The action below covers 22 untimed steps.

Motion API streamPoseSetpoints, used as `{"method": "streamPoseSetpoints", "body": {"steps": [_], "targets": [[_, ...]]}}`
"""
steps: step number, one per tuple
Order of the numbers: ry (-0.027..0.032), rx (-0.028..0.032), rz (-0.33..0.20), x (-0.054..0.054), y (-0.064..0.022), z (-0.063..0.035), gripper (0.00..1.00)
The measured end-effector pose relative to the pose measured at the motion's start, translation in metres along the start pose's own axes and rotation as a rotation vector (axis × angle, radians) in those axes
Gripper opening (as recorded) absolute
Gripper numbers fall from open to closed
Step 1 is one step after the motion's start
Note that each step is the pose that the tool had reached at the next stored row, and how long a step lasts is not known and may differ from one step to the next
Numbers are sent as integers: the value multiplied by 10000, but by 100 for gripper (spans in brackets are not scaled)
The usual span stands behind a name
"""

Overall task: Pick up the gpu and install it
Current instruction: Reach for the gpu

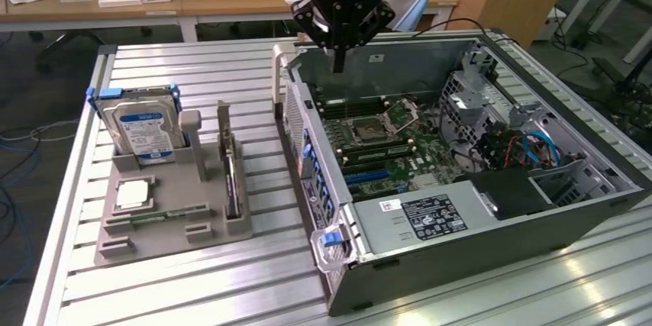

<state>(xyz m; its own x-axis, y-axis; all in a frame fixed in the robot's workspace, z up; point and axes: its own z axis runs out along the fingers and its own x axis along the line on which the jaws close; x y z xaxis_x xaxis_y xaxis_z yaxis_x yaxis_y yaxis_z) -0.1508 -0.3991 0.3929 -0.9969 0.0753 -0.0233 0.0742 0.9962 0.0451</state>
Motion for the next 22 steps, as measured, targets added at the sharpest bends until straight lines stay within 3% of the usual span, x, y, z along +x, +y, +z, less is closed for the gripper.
{"method": "streamPoseSetpoints", "body": {"steps": [13,22], "targets": [[0,0,-1,42,-7,0,11],[0,1,0,139,-14,-3,11]]}}
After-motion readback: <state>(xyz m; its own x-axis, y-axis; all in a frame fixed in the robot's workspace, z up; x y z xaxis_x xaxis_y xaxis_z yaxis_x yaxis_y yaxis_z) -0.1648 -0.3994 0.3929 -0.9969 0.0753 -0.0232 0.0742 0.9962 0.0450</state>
